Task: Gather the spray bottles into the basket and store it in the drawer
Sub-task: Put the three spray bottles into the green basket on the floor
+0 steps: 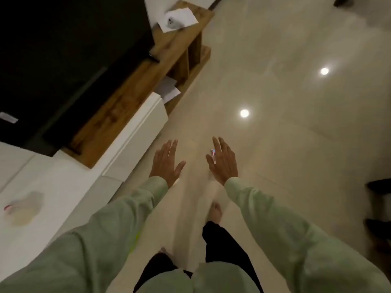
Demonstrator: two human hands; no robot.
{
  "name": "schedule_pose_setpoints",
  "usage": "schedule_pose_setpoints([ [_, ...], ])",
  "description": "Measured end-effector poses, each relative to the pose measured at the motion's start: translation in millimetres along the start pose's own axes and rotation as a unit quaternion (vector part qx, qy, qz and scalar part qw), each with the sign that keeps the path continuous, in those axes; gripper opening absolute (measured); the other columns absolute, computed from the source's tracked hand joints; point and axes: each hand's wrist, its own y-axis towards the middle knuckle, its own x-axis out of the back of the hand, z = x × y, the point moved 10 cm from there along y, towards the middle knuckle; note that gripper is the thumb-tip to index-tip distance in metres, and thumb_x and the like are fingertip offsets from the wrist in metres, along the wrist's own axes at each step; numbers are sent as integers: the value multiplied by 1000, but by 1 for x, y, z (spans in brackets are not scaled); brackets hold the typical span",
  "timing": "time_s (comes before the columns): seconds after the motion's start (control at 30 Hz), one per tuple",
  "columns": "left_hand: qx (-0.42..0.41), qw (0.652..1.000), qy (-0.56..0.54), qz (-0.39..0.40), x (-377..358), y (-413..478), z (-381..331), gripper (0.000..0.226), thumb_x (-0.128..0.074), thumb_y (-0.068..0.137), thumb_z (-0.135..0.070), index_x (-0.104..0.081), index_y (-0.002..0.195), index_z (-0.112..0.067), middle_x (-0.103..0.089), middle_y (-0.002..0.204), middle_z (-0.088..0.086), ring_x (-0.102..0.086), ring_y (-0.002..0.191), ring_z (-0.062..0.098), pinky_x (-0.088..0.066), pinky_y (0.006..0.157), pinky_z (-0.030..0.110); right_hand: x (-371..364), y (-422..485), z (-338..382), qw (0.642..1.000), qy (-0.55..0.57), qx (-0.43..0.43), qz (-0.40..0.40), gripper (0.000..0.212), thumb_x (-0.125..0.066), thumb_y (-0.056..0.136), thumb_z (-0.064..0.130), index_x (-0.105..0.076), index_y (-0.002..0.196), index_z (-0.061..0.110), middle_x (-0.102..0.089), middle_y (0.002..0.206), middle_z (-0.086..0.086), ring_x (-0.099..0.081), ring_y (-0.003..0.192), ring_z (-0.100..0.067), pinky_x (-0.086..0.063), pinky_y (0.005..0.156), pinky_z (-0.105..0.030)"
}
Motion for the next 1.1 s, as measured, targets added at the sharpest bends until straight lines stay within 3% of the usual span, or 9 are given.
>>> schedule_pose_setpoints([
  [0.23, 20, 995, -44, 81, -136, 111, -14, 74, -48, 99, -41, -9, 158, -18, -13, 166, 8, -13, 153, 24, -8, 125, 42, -77, 76, -152, 994, -14, -89, 60, 64, -51, 98, 33, -27, 155, 17, -31, 160, -12, -32, 146, -30, -30, 112, -43],
  [0.57, 33, 989, -83, 121, -455, 277, 86, 73, -46, 99, -42, -7, 158, -22, -13, 166, 5, -12, 154, 21, -10, 125, 43, -371, 214, -379, 966, 73, -216, 124, 77, -55, 95, 47, -20, 156, 14, -34, 157, -12, -39, 138, -34, -34, 108, -48],
  [0.67, 38, 987, -88, 127, -537, 313, 123, 73, -45, 99, -43, -7, 158, -21, -12, 166, 6, -12, 154, 22, -13, 124, 45, -457, 247, -433, 943, 113, -283, 132, 72, -55, 94, 51, -32, 149, 12, -44, 148, -14, -46, 132, -36, -38, 103, -46],
  [0.73, 41, 988, -91, 121, -573, 330, 144, 72, -44, 100, -44, -8, 158, -21, -13, 166, 6, -13, 153, 21, -15, 124, 45, -498, 264, -458, 922, 160, -328, 126, 53, -56, 93, 53, -47, 128, 14, -56, 132, -14, -56, 116, -35, -42, 90, -41],
  [0.8, 45, 988, -99, 109, -600, 342, 163, 71, -43, 100, -44, -9, 158, -20, -15, 166, 6, -14, 153, 21, -15, 124, 44, -530, 277, -475, 901, 214, -362, 107, 43, -57, 87, 55, -49, 108, 18, -62, 114, -8, -61, 101, -31, -47, 82, -39],
  [0.97, 66, 986, -123, 94, -620, 343, 187, 71, -44, 100, -42, -11, 157, -17, -16, 166, 8, -15, 153, 22, -16, 123, 43, -563, 284, -480, 864, 291, -403, 75, 37, -60, 85, 51, -56, 103, 19, -66, 101, -3, -61, 78, -16, -47, 60, -29],
  [1.1, 102, 980, -152, 83, -588, 310, 201, 71, -43, 100, -42, -9, 158, -18, -14, 166, 8, -14, 153, 23, -16, 123, 45, -546, 270, -439, 848, 341, -395, 87, 25, -70, 82, 24, -62, 103, 13, -68, 95, -7, -65, 74, -19, -53, 60, -33],
])
